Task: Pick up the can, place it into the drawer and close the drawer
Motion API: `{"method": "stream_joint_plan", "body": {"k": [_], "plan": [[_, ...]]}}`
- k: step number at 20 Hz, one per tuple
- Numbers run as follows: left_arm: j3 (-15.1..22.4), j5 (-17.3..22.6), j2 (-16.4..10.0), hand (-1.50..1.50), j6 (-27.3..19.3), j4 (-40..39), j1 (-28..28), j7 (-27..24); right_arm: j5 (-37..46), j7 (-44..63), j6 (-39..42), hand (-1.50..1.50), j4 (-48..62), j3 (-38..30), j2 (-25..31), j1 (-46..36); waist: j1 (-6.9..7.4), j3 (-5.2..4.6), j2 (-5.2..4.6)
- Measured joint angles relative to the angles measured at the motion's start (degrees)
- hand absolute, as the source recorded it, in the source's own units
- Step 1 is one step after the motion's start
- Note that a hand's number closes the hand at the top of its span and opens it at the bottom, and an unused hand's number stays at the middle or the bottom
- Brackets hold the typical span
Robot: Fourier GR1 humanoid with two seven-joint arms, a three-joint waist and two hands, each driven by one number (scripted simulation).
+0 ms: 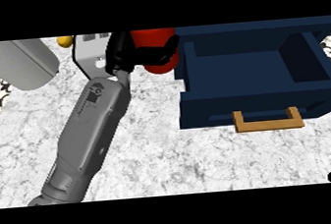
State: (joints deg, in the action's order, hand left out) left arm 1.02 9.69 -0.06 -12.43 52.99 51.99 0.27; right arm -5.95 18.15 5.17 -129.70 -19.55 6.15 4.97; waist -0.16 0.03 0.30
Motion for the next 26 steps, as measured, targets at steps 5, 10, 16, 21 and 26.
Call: {"method": "stream_joint_plan", "body": {"k": [5, 10, 16, 21, 26], "plan": [[3.33, 0.42, 0.04, 1.50, -4.56, 2.53, 5.66, 6.80, 0.38, 0.40, -0.42, -1.50, 0.55, 0.07, 0.24, -1.22, -0.29, -0.01, -0.16], [4.51, 1.19, 0.05, 1.50, -7.84, -1.71, 13.62, 9.82, 1.75, 1.40, -1.10, -1.50, -0.98, 1.67, -0.71, -1.06, -0.85, 0.00, -0.36], [5.45, 3.80, 0.06, 1.50, -10.54, -10.54, 23.92, 11.62, 2.56, 0.78, -1.23, -1.50, 0.28, 2.37, -0.76, -2.21, -1.73, 0.03, -0.60], [8.77, 7.56, 0.06, 1.50, -12.83, -17.11, 29.91, 11.21, 1.75, 1.46, -1.10, -1.50, 0.82, 1.85, 0.31, -3.91, -2.68, 0.05, -0.79], [11.03, 10.59, 0.06, 1.50, -14.52, -23.49, 34.88, 10.06, 1.59, 1.69, -0.84, -1.50, 0.69, 2.28, 0.57, -4.44, -3.75, 0.09, -1.08]]}}
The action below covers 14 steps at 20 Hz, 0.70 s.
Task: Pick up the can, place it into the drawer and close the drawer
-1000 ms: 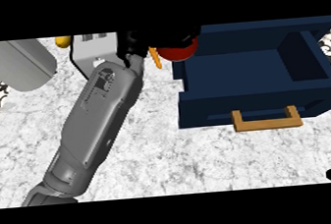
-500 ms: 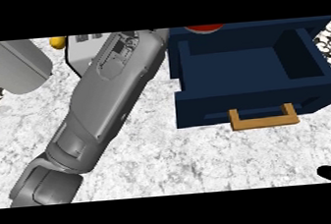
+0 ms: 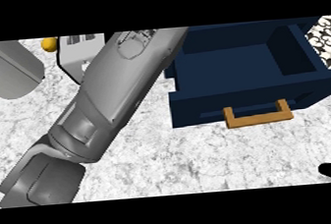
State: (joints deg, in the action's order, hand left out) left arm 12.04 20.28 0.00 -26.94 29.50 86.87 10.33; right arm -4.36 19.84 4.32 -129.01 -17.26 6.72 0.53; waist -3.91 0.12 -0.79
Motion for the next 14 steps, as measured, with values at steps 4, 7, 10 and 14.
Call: {"method": "stream_joint_plan", "body": {"k": [4, 7, 10, 14], "plan": [[2.40, 1.98, 0.00, 1.50, -1.62, -3.63, 2.57, -0.77, -1.35, 1.28, 0.05, -1.50, 0.35, -1.04, 1.42, -2.00, -0.75, 0.04, -0.17], [3.82, 3.26, 0.00, -1.50, -3.51, -5.83, 3.86, -1.25, -0.91, 1.68, 0.08, -1.50, 0.66, -0.25, 1.45, -2.44, -1.08, 0.06, -0.29], [4.15, 4.33, -0.01, -1.50, -5.28, -7.84, 5.04, -1.96, -0.90, 2.08, 0.00, -1.50, 0.12, -0.10, 1.50, -2.52, -1.20, 0.06, -0.36], [5.32, 5.45, -0.02, -1.50, -7.67, -9.78, 4.93, -4.16, -0.82, 2.89, -0.16, -1.50, -0.01, 0.04, 2.12, -3.70, -1.82, 0.07, -0.58]]}}
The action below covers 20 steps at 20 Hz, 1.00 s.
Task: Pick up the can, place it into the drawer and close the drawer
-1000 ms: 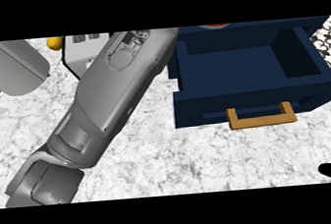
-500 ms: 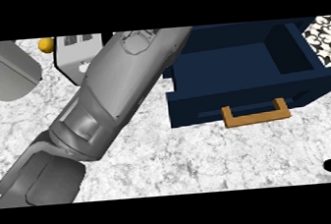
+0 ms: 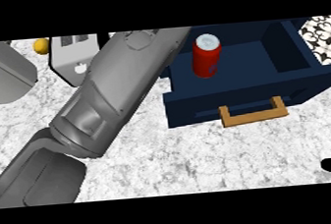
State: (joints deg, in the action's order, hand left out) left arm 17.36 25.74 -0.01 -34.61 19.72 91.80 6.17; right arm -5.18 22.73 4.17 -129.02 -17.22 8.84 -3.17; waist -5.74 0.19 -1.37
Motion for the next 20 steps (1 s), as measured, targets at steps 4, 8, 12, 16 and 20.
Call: {"method": "stream_joint_plan", "body": {"k": [4, 8, 12, 16, 20], "plan": [[0.67, 1.08, 0.01, -1.50, -1.47, -1.26, 0.52, -1.70, 2.10, -0.53, 0.63, -1.50, 0.58, 0.74, 1.70, -1.62, -0.27, 0.01, -0.21], [0.38, 2.83, 0.01, -1.50, -2.32, -1.98, 1.43, -2.18, 4.74, -2.31, 1.99, -1.50, 1.45, 1.76, 3.80, -2.94, -0.23, 0.01, -0.29], [0.25, 5.06, 0.01, -1.50, -2.98, -1.62, 1.13, -3.13, 9.98, -5.88, 3.30, -1.50, 3.85, 4.31, 5.96, -4.80, -0.03, 0.02, -0.50], [-0.73, 6.93, 0.01, -1.50, -2.60, -1.77, 0.82, -5.05, 17.30, -9.36, 3.61, -1.50, 6.52, 7.67, 7.76, -5.75, 0.59, -0.02, -0.59], [-0.72, 8.53, 0.01, -1.50, -3.00, -1.64, 1.42, -5.37, 25.45, -12.05, 2.66, -1.50, 10.42, 11.55, 9.17, -8.09, 1.33, -0.04, -0.43]]}}
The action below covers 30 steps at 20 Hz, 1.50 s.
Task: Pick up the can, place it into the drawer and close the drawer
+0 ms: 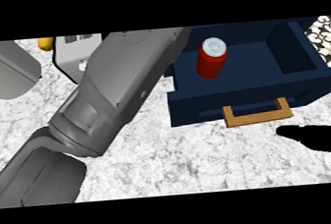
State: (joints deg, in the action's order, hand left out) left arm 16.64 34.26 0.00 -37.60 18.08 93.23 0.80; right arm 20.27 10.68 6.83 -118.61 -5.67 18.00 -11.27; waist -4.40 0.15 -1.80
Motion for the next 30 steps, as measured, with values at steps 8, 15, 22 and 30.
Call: {"method": "stream_joint_plan", "body": {"k": [8, 15, 22, 30], "plan": [[0.57, -0.19, 0.00, -1.50, 0.80, -1.31, 0.26, -1.46, 14.99, -4.53, -4.47, -1.50, 14.43, 7.55, 0.32, -6.88, 2.61, -0.05, 0.45], [-0.34, -0.70, -0.41, -1.50, 2.29, -1.84, 0.51, -1.55, 26.41, -7.71, -10.68, -1.50, 30.43, 12.48, -1.61, -12.88, 4.06, -0.07, 0.74], [-1.19, -1.55, -2.89, -1.50, 3.24, -0.12, -1.01, -0.29, 32.82, -12.03, -19.61, -1.50, 48.64, 12.58, -4.79, -20.56, 5.38, -0.08, 1.11], [-0.76, -2.86, -6.42, -1.50, 4.84, 4.29, -4.28, 2.44, 37.78, -14.30, -32.47, -1.50, 68.80, 8.62, -7.04, -30.71, 7.19, -0.16, 1.29]]}}
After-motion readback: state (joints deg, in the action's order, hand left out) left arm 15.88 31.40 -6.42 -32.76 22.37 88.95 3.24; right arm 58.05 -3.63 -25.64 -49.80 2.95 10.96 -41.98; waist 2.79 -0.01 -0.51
